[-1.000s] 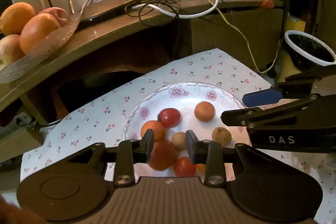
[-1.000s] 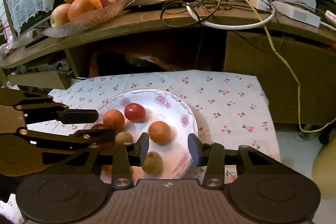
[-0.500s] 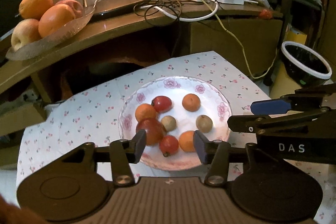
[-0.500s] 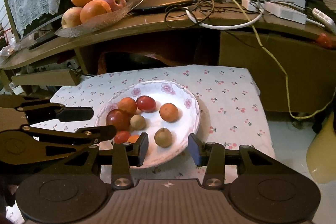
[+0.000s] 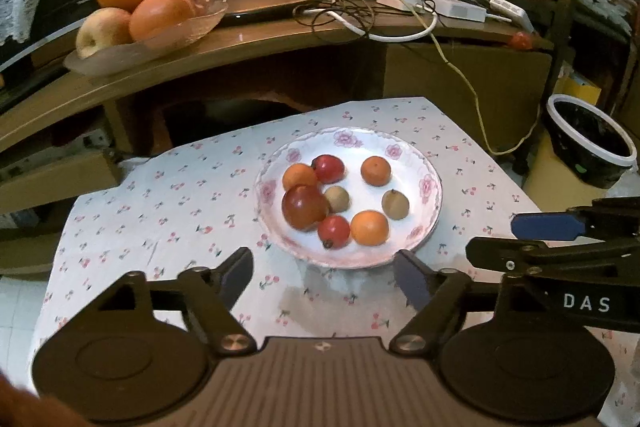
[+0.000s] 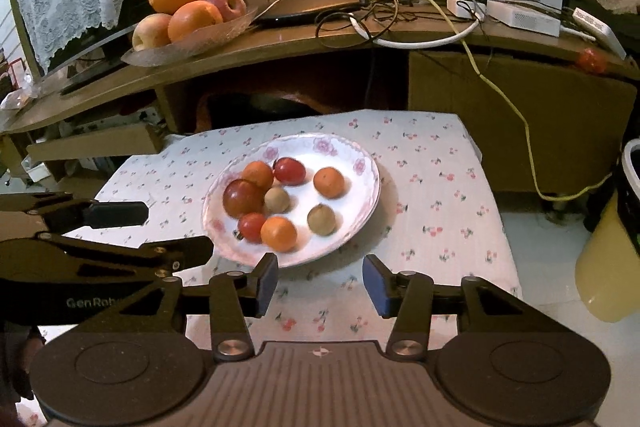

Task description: Organize fruits

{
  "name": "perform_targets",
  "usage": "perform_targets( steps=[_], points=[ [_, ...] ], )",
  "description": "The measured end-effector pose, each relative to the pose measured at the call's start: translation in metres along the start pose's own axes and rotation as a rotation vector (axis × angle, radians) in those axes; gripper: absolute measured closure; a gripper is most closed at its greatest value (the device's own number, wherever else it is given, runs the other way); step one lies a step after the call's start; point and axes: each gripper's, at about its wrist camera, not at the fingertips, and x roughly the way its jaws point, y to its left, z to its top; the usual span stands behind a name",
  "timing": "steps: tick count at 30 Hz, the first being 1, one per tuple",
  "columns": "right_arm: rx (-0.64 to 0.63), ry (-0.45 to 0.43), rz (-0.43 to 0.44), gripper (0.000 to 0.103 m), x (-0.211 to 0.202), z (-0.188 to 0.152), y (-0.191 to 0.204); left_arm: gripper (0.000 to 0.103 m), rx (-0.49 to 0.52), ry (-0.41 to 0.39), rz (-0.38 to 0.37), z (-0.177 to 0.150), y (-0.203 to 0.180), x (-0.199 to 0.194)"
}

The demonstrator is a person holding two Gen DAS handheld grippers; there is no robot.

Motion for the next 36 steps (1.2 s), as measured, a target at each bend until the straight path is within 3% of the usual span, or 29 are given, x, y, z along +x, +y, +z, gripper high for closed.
perform_targets(
  steps=[6, 36],
  points=[
    [0.009, 0.008, -0.003, 0.052, -0.012, -0.015, 0.006, 0.008, -0.012, -0.006, 0.03, -0.016, 0.002, -0.016],
    [0.019, 0.017, 0.01, 0.051, -0.037, -0.042, 0.024, 0.003, -0.003, -0.004, 0.118, -0.043, -0.005, -0.045]
  ],
)
